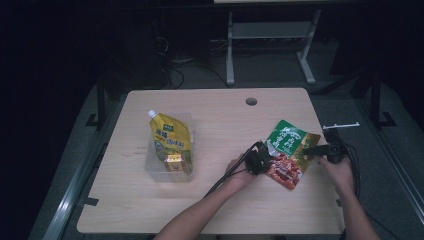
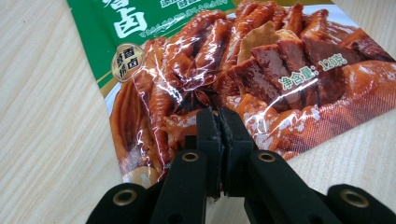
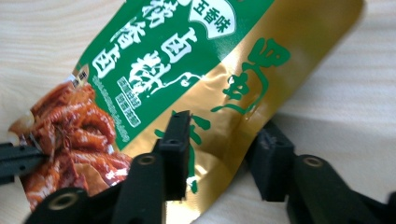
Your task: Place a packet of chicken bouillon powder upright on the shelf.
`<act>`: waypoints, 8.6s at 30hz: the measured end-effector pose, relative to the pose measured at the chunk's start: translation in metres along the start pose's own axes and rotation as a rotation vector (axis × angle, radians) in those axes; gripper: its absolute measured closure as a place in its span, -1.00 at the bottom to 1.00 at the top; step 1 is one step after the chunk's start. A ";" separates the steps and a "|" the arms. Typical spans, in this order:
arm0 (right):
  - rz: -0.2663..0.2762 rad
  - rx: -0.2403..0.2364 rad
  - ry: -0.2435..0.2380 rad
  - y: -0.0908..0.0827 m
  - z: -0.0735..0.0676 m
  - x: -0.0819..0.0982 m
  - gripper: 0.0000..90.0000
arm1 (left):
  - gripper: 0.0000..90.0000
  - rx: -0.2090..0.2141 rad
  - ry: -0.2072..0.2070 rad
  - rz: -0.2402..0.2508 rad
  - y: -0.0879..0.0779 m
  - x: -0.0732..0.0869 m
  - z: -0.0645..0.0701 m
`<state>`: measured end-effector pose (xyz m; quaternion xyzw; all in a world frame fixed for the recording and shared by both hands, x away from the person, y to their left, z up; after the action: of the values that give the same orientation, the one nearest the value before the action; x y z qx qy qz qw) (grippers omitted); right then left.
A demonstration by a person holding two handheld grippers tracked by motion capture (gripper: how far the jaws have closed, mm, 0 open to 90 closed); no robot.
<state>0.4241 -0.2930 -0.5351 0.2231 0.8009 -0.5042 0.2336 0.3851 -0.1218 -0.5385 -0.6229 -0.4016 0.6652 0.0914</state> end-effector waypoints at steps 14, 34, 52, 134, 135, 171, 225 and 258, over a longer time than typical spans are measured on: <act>0.016 0.019 -0.007 0.011 -0.010 -0.005 0.61 | 0.94 0.012 0.010 0.000 0.000 -0.001 0.003; 0.020 -0.007 -0.032 0.010 -0.012 -0.008 0.89 | 0.89 0.012 0.017 -0.002 -0.001 0.000 0.004; -0.004 0.000 -0.039 0.021 -0.014 -0.006 0.99 | 0.86 0.011 0.018 0.002 -0.001 0.000 0.004; 0.220 -0.576 -0.639 -0.084 -0.226 -0.062 1.00 | -0.07 0.166 -0.024 0.234 -0.163 0.067 0.040; 0.223 -0.579 -0.642 -0.084 -0.229 -0.063 1.00 | -0.07 0.169 -0.023 0.236 -0.163 0.067 0.040; 0.290 -0.711 -0.708 -0.051 -0.346 -0.133 1.00 | -0.18 0.226 -0.035 0.267 -0.163 0.073 0.051; 0.173 -0.701 -0.687 0.084 -0.416 -0.109 0.96 | -0.23 0.211 0.005 0.267 -0.172 0.076 0.045; 0.131 -0.606 -0.657 0.096 -0.426 -0.102 0.99 | -0.23 0.207 0.028 0.273 -0.175 0.073 0.047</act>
<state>0.4982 0.1204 -0.3789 0.0231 0.7799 -0.2750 0.5618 0.2614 0.0190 -0.4849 -0.6682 -0.2412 0.7003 0.0694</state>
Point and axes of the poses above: each handheld gripper's, and its own axes: y roughly forward along the jaws, x roughly out of its underside, z roughly to its right, the point moved 10 cm from there along y, roughly forward along the jaws, and after that the axes turned 11 degrees about z, right-handed, at the moved point
